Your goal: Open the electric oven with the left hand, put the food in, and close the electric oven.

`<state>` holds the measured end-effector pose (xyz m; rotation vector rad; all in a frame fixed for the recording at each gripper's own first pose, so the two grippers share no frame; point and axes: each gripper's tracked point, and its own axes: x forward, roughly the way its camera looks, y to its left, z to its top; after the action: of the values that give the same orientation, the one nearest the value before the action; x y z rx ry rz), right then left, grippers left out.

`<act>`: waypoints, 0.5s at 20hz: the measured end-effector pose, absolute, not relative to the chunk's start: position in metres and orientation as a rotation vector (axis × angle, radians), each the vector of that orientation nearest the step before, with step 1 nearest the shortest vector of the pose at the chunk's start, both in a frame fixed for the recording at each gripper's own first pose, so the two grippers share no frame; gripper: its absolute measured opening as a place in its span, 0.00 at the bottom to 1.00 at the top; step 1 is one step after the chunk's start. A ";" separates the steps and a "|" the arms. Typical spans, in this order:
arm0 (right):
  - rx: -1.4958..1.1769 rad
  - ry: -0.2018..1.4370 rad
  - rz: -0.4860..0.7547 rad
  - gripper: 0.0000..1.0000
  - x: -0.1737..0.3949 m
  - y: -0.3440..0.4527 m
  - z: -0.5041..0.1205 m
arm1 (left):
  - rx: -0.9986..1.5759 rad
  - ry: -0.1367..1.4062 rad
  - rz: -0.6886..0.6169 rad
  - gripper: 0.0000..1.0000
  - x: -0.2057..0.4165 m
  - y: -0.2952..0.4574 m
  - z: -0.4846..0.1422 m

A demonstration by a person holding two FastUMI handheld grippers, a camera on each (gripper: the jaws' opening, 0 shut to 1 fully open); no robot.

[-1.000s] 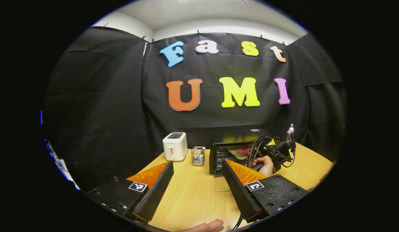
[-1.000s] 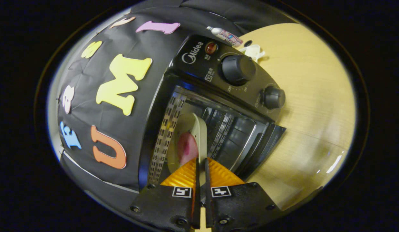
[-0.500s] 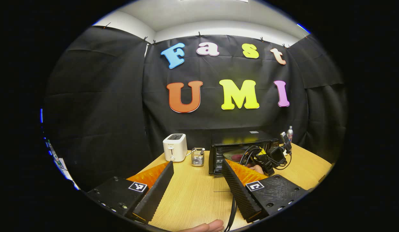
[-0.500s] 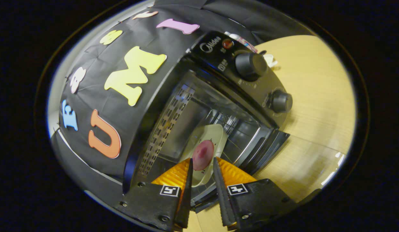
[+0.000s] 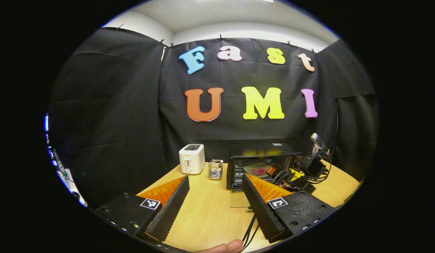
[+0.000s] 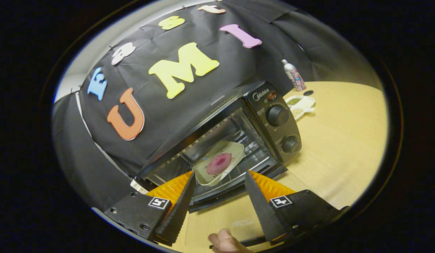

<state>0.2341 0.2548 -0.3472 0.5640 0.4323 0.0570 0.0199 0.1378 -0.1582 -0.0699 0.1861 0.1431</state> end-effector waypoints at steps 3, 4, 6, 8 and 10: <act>0.402 0.318 0.129 0.92 0.208 0.233 -0.304 | -0.103 0.261 0.158 0.95 0.022 0.126 -0.189; 0.371 0.306 0.166 0.94 0.194 0.229 -0.290 | -0.109 0.284 0.165 0.95 0.025 0.124 -0.198; 0.337 0.280 0.222 0.95 0.172 0.217 -0.269 | -0.142 0.312 0.180 0.95 0.029 0.119 -0.211; 0.304 0.257 0.255 1.00 0.155 0.198 -0.250 | -0.171 0.352 0.154 0.95 0.033 0.102 -0.229; 0.271 0.225 0.280 1.00 0.141 0.177 -0.227 | -0.181 0.395 0.109 0.95 0.042 0.079 -0.248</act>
<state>0.1406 0.1768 -0.2272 0.2711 0.2250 0.2803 0.0416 0.0792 -0.2485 -0.1815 0.3947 0.1087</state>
